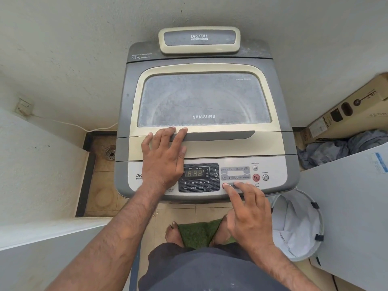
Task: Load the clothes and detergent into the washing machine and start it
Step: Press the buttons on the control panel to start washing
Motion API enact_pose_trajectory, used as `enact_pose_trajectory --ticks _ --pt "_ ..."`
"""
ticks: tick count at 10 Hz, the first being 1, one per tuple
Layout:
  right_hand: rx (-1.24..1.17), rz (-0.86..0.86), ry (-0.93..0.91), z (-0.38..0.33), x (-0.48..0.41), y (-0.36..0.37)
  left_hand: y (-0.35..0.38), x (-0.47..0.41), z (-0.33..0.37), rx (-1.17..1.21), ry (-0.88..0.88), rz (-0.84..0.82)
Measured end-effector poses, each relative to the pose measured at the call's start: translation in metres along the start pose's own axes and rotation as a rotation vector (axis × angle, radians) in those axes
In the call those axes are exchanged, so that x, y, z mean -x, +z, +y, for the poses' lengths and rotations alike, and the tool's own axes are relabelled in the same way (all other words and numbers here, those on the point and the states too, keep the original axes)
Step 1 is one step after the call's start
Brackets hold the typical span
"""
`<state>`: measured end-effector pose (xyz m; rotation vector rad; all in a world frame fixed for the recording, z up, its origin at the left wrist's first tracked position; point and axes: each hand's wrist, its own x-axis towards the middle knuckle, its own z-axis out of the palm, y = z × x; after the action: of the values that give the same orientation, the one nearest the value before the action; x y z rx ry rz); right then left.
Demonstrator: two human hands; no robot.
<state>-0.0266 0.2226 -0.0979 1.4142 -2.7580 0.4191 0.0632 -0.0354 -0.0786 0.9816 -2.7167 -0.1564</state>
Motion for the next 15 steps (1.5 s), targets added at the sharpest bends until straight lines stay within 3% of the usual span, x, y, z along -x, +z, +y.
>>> enact_pose_trajectory --ticks 2,4,7,15 --pt "0.048 0.087 -0.076 0.0104 -0.0006 0.0096 -0.0011 0.0002 0.0000 0.005 0.002 0.009" --pt "0.024 -0.032 -0.030 0.0054 0.0007 0.0054 -0.0002 0.0005 0.0005 0.002 0.002 0.005" --pt "-0.035 -0.063 -0.010 0.0064 0.0043 0.0049 -0.0012 0.0001 -0.0002 0.001 -0.001 -0.005" --pt "-0.067 0.122 -0.028 0.0085 -0.0047 0.0088 -0.0001 0.0005 0.0004 -0.004 -0.001 0.008"
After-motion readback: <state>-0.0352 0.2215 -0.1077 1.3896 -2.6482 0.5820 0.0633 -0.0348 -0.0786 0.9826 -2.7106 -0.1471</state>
